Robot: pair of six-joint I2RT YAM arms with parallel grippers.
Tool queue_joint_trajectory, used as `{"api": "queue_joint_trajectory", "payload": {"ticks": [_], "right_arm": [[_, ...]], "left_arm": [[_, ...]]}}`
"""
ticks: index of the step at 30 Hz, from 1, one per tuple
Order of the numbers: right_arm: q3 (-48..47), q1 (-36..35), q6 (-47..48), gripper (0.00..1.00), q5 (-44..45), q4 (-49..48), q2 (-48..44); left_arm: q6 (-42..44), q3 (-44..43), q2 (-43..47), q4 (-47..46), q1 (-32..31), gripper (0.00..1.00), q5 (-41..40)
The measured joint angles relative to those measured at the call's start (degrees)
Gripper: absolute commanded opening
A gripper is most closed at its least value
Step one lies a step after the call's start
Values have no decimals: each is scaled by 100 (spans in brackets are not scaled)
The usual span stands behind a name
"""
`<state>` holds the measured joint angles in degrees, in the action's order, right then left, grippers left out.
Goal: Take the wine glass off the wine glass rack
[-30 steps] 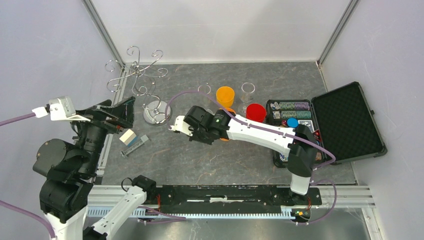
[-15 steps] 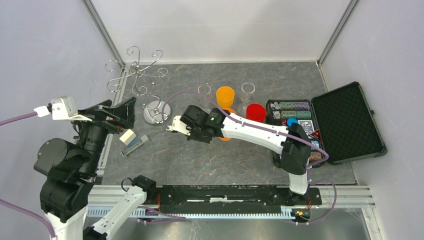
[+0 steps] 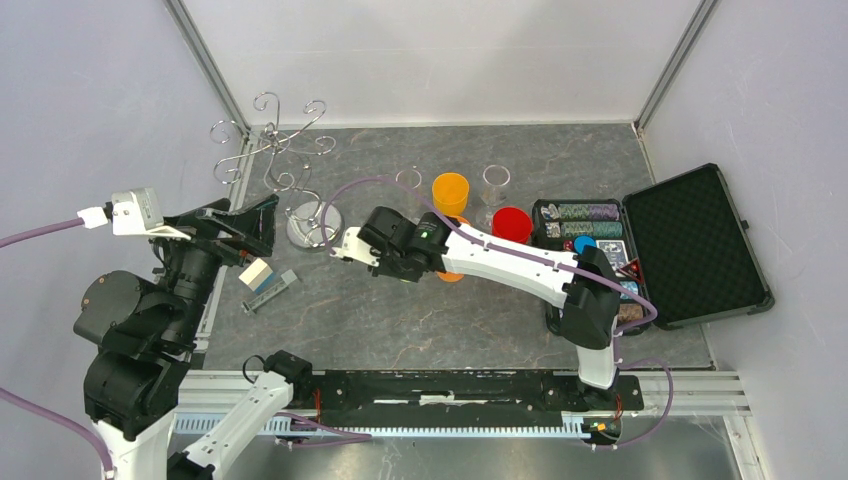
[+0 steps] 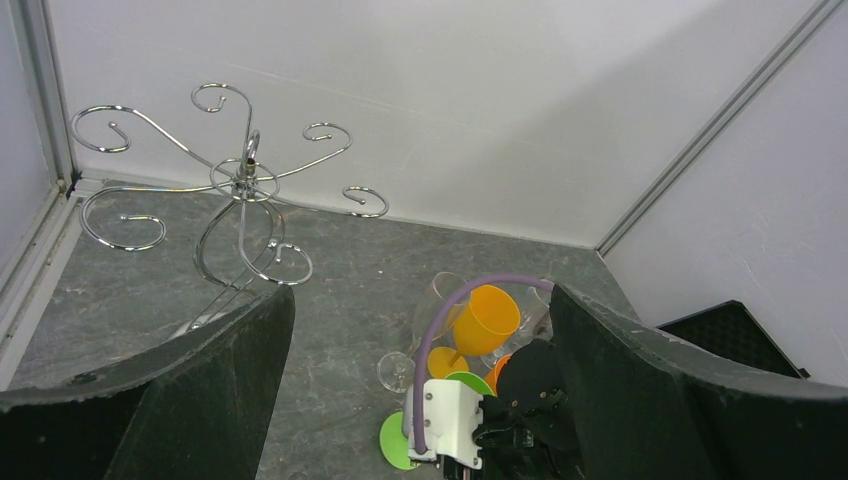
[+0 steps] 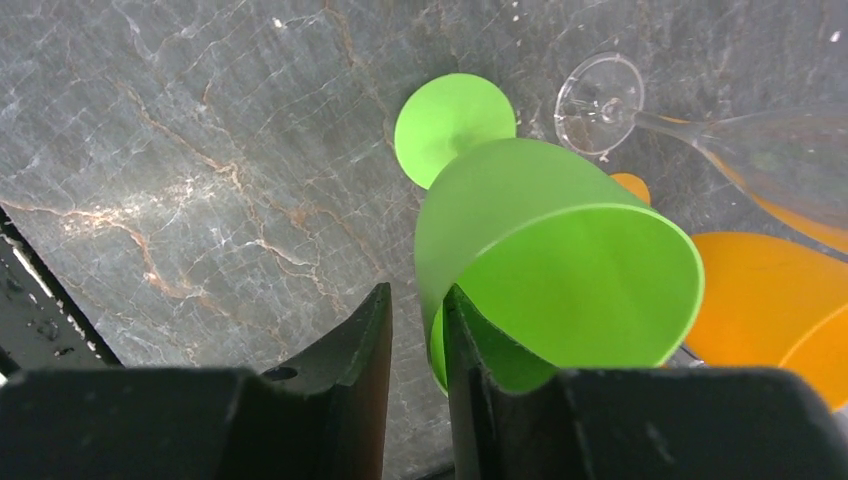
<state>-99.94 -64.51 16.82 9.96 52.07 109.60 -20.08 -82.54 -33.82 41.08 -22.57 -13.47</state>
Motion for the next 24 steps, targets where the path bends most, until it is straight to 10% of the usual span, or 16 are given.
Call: {"api": "queue_joint_trajectory", "payload": {"ticks": [15, 24], "right_arm": [[-376, 0, -33, 59, 682, -361, -39], [1523, 0, -223, 68, 1023, -1987, -2011]], "left_arm": [[0, 0, 11, 0, 0, 100, -146], [96, 7, 140, 0, 0, 100, -149]]}}
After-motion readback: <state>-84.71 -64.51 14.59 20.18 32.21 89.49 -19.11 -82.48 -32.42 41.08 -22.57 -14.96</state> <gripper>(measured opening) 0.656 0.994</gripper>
